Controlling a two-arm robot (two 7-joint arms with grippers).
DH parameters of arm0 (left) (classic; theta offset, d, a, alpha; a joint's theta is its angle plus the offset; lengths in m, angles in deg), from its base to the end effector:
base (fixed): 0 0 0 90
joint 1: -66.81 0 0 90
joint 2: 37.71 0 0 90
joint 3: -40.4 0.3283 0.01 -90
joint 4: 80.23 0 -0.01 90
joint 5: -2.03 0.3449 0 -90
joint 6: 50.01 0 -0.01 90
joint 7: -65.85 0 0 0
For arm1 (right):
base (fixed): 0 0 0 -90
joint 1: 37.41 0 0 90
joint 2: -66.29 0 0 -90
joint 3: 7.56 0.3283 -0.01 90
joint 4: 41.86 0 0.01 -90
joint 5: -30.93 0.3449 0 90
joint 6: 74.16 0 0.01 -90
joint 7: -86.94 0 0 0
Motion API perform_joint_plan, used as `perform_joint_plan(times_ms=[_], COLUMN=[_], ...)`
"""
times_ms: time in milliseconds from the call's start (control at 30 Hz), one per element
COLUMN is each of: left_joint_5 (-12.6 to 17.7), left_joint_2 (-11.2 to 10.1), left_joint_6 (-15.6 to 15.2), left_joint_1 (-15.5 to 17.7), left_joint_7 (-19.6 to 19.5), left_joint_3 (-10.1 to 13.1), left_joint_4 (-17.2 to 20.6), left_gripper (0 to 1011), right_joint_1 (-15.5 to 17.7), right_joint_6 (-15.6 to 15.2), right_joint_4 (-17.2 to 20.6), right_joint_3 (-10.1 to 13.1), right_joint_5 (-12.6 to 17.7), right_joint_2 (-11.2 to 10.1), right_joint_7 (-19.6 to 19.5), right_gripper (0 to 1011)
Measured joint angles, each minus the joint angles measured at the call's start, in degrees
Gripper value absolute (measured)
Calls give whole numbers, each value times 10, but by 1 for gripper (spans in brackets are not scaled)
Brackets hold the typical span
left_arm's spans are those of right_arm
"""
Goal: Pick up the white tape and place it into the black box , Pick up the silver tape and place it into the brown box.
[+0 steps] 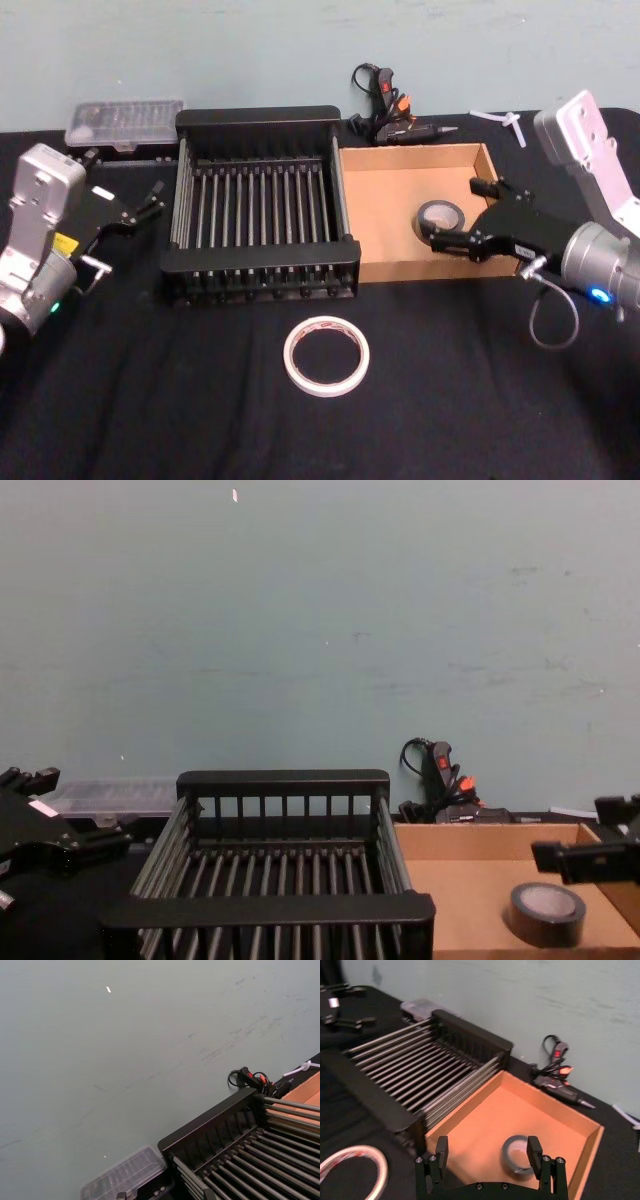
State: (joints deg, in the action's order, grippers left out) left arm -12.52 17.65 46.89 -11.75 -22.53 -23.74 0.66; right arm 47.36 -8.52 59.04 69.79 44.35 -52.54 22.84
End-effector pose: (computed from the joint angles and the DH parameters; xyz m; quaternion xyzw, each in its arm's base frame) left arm 0.3985 0.0949 -0.3401 0.1415 -0.1324 0.5800 0.7912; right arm 0.3753 -0.0627 -0.2463 -0.1909 0.0165 -0.4328 0.8809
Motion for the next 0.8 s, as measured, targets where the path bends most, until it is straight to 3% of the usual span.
perform_joint_plan(times_ms=[167, 433, 800], left_joint_5=[0, 0, 0], left_joint_2=[0, 0, 0], left_joint_6=[0, 0, 0], left_joint_1=[0, 0, 0], left_joint_7=[0, 0, 0], left_joint_3=[0, 0, 0], left_joint_4=[0, 0, 0], left_gripper=[1002, 1000, 1001], right_joint_1=[21, 39, 13], right_joint_6=[-9, -18, -25], right_joint_4=[26, 44, 25], right_joint_3=[-6, -19, -64], right_joint_5=[10, 22, 24], right_joint_2=[-24, -43, -47], right_joint_7=[13, 20, 28], right_gripper=[1002, 1002, 1002])
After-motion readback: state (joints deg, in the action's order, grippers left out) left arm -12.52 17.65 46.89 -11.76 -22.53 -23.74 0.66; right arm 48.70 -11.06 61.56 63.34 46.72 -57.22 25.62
